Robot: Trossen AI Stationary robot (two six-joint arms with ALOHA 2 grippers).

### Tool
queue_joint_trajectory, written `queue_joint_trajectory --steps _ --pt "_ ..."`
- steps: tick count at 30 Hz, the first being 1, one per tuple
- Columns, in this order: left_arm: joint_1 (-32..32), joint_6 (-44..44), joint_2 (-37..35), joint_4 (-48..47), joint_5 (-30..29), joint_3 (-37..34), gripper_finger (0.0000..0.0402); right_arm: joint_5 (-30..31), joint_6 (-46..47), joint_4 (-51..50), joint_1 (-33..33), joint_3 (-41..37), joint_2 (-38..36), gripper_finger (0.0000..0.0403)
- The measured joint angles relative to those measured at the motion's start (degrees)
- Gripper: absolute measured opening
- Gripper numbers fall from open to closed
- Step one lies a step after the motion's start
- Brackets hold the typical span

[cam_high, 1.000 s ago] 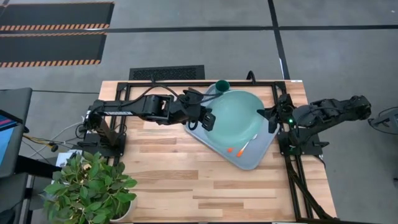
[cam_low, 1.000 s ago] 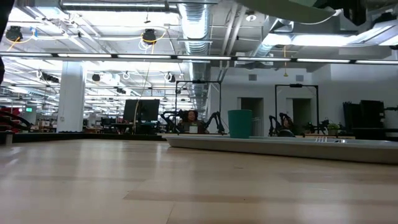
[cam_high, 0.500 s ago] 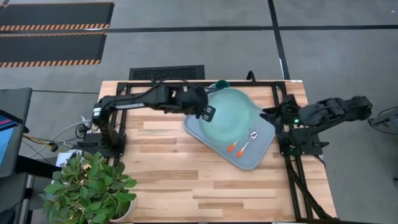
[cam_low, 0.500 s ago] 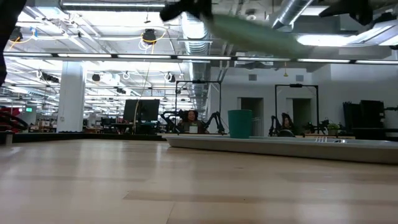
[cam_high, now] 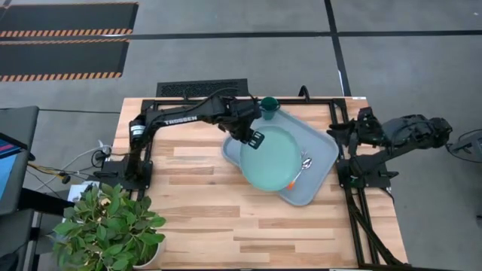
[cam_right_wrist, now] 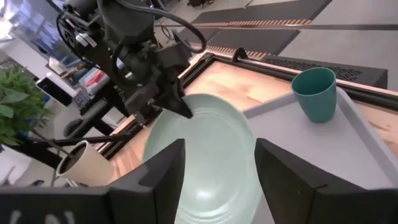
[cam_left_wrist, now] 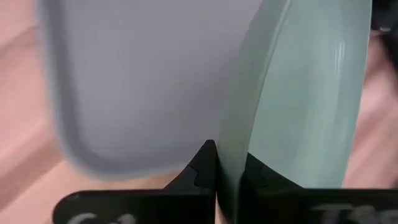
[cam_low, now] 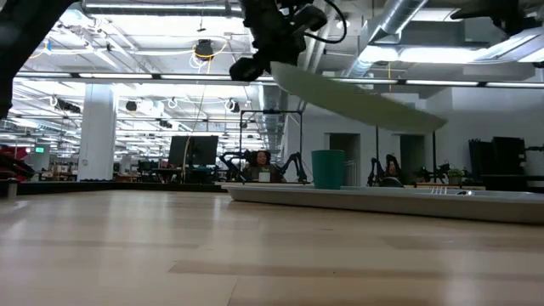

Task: Pick and place plate/cup/fork/spoon on tray
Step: Put the light green plate on the blue tray

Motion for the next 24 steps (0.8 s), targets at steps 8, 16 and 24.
queue_joint_trajectory --steps 8,16,24 --pt "-3.49 -2.02 -9.95 3.89 -2.32 0.09 0.0000 -0.24 -0.47 -2.73 0.02 -0.02 0.17 0.0206" --pt "-2.80 -9.26 -22.35 -11.24 -17.18 -1.07 0.0000 0.24 -1.70 -4.40 0.02 -0.04 0.14 0.0205" --pt "-3.59 -29.53 -38.49 -2.05 -13.77 -25.82 0.0000 0.51 -2.02 -4.48 -0.02 -0.04 0.15 0.0196"
